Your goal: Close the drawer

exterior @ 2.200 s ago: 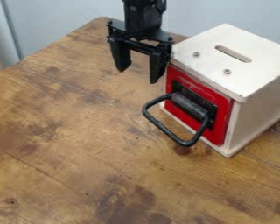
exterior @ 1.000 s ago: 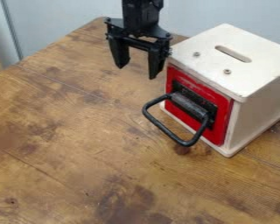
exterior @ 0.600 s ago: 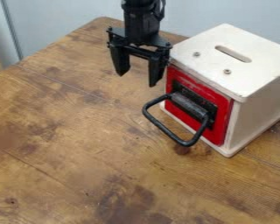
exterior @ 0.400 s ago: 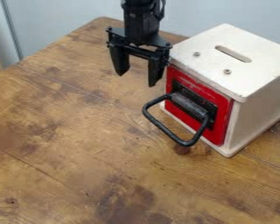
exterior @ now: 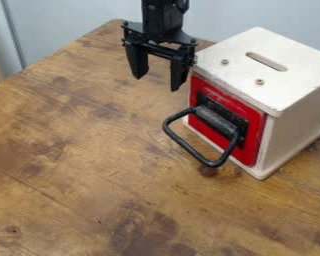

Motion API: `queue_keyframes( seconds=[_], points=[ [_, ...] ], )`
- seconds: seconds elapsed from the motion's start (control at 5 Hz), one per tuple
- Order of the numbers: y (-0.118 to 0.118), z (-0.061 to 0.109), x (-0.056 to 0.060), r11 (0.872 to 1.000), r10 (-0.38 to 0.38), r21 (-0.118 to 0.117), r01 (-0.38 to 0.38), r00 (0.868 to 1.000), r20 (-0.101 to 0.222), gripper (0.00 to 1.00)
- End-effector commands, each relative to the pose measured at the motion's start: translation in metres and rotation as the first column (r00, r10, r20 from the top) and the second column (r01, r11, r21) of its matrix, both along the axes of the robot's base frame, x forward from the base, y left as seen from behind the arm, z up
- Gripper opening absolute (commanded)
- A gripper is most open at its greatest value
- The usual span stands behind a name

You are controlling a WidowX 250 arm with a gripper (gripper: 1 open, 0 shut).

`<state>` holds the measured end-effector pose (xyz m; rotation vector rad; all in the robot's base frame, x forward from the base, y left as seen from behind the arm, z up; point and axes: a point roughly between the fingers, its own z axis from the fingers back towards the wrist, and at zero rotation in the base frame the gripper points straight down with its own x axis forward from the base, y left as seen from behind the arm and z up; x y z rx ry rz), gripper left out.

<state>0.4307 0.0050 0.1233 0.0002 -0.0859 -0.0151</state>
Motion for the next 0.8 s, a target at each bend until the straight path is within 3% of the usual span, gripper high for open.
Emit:
queue_keyframes(
  seconds=[0.0, 0.6],
  points=[
    [0.0038, 0.0474, 0.0013, 1.000, 0.011, -0.001, -0.011, 0.990, 0.141, 1.00],
    [0.0021, 0.0457, -0.0012, 1.000, 0.010, -0.001, -0.010, 0.991, 0.136, 1.00]
  ],
)
